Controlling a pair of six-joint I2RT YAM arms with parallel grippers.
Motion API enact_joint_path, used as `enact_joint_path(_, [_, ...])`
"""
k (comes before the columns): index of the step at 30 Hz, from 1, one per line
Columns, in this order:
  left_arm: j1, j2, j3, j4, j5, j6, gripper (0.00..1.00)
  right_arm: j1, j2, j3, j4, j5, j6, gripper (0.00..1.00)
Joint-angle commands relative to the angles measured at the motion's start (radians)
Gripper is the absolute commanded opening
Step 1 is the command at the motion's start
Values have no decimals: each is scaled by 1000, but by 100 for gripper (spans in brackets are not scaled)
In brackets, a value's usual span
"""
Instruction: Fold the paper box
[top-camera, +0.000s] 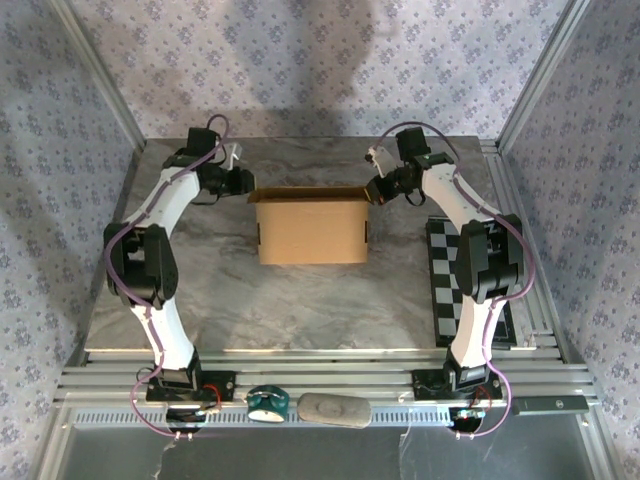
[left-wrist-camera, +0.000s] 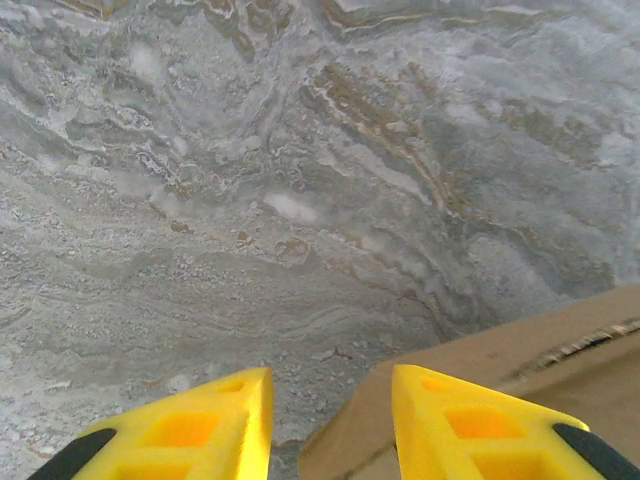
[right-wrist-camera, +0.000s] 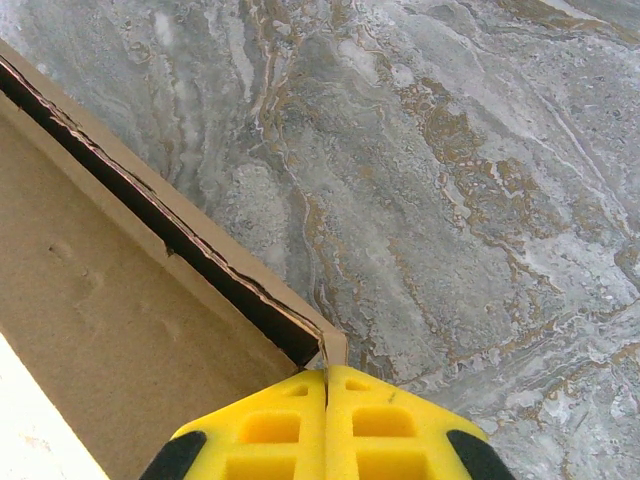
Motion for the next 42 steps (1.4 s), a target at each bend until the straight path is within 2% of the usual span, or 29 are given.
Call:
enact_joint_path(1, [44, -82, -24, 27, 123, 8, 36, 6, -23, 18, -22, -16, -20, 0])
enact_joint_path(2, [52, -79, -32, 36, 179, 1, 36, 5, -23, 18, -22, -17, -19, 0])
enact_joint_path(5, [54, -45, -9, -16, 246, 25, 35, 5, -23, 18, -22, -17, -17, 0])
enact_joint_path(14, [46, 3, 22, -91, 257, 108, 35, 6, -24, 13, -21, -24, -14, 0])
enact_joint_path(19, [12, 43, 69, -158, 187, 160, 35, 6, -24, 13, -21, -27, -11, 0])
enact_joint_path(23, [-8, 41, 70, -169, 84, 180, 36, 6, -28, 15, -22, -26, -9, 0])
enact_joint_path(29, [-17, 49, 77, -151, 84, 167, 36, 8, -30, 12, -22, -35, -6, 0])
enact_joint_path(34, [-26, 67, 99, -149, 41, 155, 34, 9, -36, 11, -22, -32, -7, 0])
enact_joint_path(42, [-35, 83, 129, -162, 64, 132, 26, 14, -36, 19, -26, -29, 7, 0])
